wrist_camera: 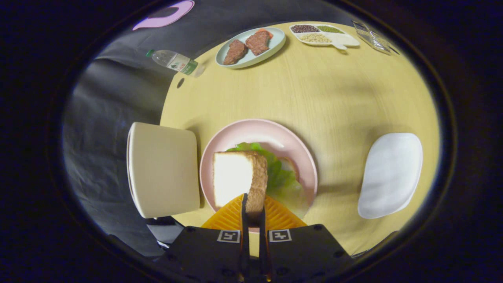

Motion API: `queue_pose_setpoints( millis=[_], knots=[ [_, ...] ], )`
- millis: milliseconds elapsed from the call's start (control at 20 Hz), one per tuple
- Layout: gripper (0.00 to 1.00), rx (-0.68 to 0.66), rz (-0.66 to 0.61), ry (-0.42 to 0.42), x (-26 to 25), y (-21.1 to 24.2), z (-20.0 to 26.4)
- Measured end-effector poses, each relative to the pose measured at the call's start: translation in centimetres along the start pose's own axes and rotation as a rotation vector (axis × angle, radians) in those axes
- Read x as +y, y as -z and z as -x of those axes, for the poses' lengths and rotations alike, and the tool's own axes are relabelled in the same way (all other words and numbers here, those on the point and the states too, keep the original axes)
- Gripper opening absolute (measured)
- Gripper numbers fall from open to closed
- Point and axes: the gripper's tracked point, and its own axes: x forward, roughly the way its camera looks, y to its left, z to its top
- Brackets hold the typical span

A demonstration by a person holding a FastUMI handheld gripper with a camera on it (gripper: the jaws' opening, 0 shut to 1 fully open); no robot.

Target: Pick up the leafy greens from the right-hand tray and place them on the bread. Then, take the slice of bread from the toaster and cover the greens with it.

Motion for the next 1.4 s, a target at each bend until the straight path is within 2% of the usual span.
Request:
queue_pose_setpoints(
  millis=[250,450,500,650,800,1000,1050,1200,1400],
  knots=[
    [0.13,-0.101,0.165,0.154,-1.2,-0.1,-0.6],
    [0.36,-0.180,0.220,0.246,-1.8,-0.3,-0.4],
    [0.36,-0.203,0.234,0.271,-2.1,-0.4,-0.4],
    [0.51,-0.253,0.262,0.315,-1.9,-0.4,-0.2],
    [0.65,-0.318,0.336,0.412,-2.7,-0.9,0.6],
    [0.93,-0.377,0.397,0.460,-2.8,-1.2,0.8],
    [0.97,-0.392,0.406,0.465,-2.8,-1.2,0.9],
    [0.97,-0.479,0.433,0.490,-2.3,-1.8,2.0],
    [0.99,-0.768,0.398,0.497,-0.9,-4.1,7.4]
  ],
)
